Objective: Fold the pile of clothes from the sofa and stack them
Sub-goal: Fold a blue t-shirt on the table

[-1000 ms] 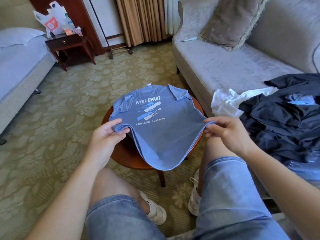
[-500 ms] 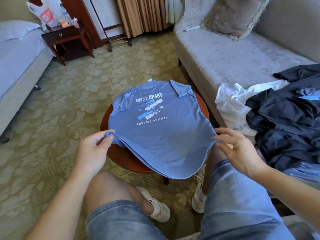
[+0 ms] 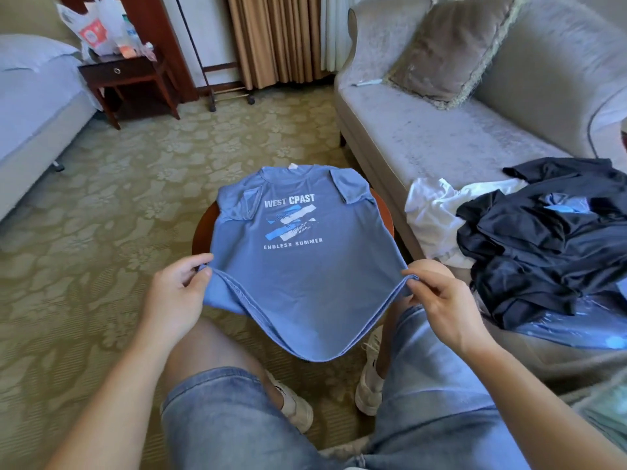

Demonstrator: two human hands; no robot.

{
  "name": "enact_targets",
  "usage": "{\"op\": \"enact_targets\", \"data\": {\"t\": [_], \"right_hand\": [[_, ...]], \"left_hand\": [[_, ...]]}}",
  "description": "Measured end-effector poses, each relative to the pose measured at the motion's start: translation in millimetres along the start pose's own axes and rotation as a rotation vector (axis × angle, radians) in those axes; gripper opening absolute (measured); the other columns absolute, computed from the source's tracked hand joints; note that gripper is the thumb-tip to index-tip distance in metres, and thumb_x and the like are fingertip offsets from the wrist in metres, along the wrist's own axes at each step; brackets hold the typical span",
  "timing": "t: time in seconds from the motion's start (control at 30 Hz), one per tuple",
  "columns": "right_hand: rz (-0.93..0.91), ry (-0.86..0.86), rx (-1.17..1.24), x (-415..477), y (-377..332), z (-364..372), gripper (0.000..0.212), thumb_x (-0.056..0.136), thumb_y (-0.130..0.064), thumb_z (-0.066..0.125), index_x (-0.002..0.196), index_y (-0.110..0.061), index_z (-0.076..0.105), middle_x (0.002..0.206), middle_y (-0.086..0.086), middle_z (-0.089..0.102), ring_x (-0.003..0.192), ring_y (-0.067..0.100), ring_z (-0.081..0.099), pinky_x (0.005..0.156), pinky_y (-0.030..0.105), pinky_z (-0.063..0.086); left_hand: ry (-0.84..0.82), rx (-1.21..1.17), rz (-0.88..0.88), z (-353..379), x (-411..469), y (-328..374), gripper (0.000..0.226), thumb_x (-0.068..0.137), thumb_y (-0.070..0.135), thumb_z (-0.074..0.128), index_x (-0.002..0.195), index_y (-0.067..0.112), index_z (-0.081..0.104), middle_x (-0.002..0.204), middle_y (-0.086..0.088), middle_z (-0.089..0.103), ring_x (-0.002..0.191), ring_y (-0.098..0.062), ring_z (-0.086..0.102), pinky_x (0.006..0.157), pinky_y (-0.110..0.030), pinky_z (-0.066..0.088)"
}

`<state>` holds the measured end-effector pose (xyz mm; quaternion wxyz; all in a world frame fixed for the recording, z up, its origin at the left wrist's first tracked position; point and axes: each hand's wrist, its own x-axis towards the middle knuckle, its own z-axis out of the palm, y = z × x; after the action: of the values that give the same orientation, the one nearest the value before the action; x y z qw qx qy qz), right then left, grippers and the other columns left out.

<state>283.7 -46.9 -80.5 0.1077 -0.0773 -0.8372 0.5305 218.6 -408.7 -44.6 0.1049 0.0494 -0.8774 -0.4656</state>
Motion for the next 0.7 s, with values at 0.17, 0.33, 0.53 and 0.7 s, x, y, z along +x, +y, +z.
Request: {"op": "enact_targets", "data": {"t": [0.17,0.33,0.53,0.7], "right_hand": [[-0.037,0.031,-0.012,-6.2,-13.6,-19.9,0.020,0.093,-0.004,0.060,0.096,-0.019,0.072,0.091,0.002,0.070,0.067,0.003,0.062,0.070,0.010,0.047],[-0.008,0.143,-0.051,18.5,-26.7,-38.5,0.024,0.095,-0.013,0.057,0.077,-0.023,0.070,0.047,0.000,0.057,0.046,0.007,0.053,0.052,0.019,0.043],[0.237,0.283,0.152,87.6,-15.8,-23.6,0.022,0.091,-0.017,0.056,0.071,-0.014,0.065,0.050,0.002,0.064,0.068,0.040,0.068,0.072,0.062,0.054],[0.264,0.363,0.124,165.1,-23.0,-5.7,0.020,0.094,-0.017,0.054,0.081,-0.022,0.068,0.046,-0.002,0.061,0.046,0.009,0.062,0.071,0.038,0.055]], "left_hand": [[0.064,0.027,-0.011,-12.4,-15.0,2.7,0.025,0.092,0.001,0.056,0.107,0.014,0.071,0.081,-0.005,0.067,0.072,-0.009,0.061,0.061,-0.007,0.043],[0.285,-0.065,-0.019,-20.9,-1.9,1.6,0.025,0.095,0.005,0.053,0.113,0.008,0.069,0.098,-0.015,0.069,0.079,-0.019,0.062,0.071,-0.026,0.048],[0.470,-0.365,-0.211,-5.7,66.9,-5.8,0.031,0.100,0.010,0.048,0.129,0.004,0.057,0.109,-0.006,0.059,0.046,0.009,0.057,0.045,-0.010,0.049],[0.515,-0.353,-0.308,5.5,139.2,-8.1,0.030,0.098,0.012,0.049,0.125,0.008,0.060,0.102,-0.008,0.061,0.037,0.007,0.053,0.048,-0.019,0.050]]}}
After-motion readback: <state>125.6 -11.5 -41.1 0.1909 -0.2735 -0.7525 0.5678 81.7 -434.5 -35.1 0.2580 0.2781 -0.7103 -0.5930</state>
